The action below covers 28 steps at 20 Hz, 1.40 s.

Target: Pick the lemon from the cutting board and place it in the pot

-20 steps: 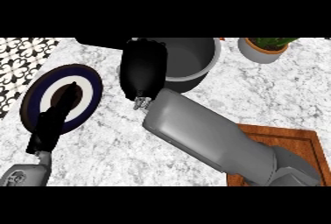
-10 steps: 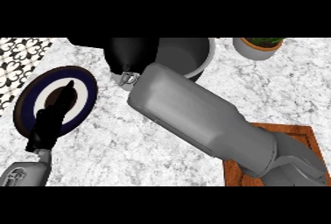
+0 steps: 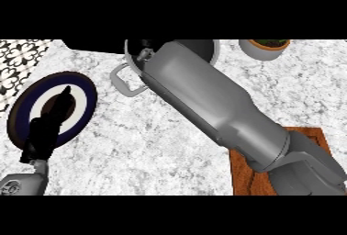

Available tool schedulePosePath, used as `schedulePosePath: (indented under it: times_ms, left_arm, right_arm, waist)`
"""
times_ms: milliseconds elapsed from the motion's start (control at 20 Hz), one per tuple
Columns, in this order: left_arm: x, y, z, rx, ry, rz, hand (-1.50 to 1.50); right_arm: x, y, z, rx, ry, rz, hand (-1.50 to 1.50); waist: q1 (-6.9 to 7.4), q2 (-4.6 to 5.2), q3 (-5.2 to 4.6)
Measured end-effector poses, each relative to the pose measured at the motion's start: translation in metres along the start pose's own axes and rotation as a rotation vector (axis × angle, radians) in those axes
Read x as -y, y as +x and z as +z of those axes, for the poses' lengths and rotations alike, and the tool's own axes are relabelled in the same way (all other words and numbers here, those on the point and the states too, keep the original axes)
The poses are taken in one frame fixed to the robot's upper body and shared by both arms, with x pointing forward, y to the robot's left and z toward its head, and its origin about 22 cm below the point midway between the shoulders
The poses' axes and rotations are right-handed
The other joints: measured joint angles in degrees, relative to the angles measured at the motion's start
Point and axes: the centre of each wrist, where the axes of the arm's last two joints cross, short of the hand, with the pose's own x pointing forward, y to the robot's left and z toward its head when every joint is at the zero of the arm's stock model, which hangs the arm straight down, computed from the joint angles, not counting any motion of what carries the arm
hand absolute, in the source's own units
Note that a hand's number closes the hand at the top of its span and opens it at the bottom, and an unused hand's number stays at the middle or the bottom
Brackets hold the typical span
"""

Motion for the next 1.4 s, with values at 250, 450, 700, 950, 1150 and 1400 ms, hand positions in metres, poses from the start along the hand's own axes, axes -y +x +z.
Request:
schedulePosePath:
  times_ms: [250,450,700,950,1150,1400]
  left_arm:
    - [0.002,-0.001,0.004,-0.001,0.001,0.003,0.0]
    - [-0.001,0.0,0.005,0.005,0.001,0.006,0.0]
    - [-0.003,0.004,0.002,0.016,0.002,0.002,0.0]
    - [-0.006,0.006,0.001,0.03,-0.006,0.002,0.0]
    - [-0.003,0.008,0.002,0.035,-0.013,0.006,0.0]
    - [-0.003,0.008,0.001,0.032,-0.012,0.009,0.0]
  right_arm:
    - [-0.015,-0.016,-0.019,-0.051,0.008,-0.02,1.5]
    - [-0.03,-0.035,-0.03,-0.082,0.017,-0.014,1.5]
    - [-0.046,-0.055,-0.038,-0.092,0.038,0.037,1.5]
    - [-0.059,-0.076,-0.04,-0.157,0.076,-0.052,-1.5]
    - [-0.061,-0.087,-0.045,-0.19,0.104,-0.139,-1.5]
    - [-0.065,-0.092,-0.044,-0.172,0.094,-0.219,-1.5]
  waist:
    - [0.0,0.36,0.03]
    - [0.1,0.71,0.04]
    - [0.24,1.13,0.05]
    - [1.03,1.65,0.12]
    - [1.4,1.89,0.19]
    - [1.32,1.87,0.19]
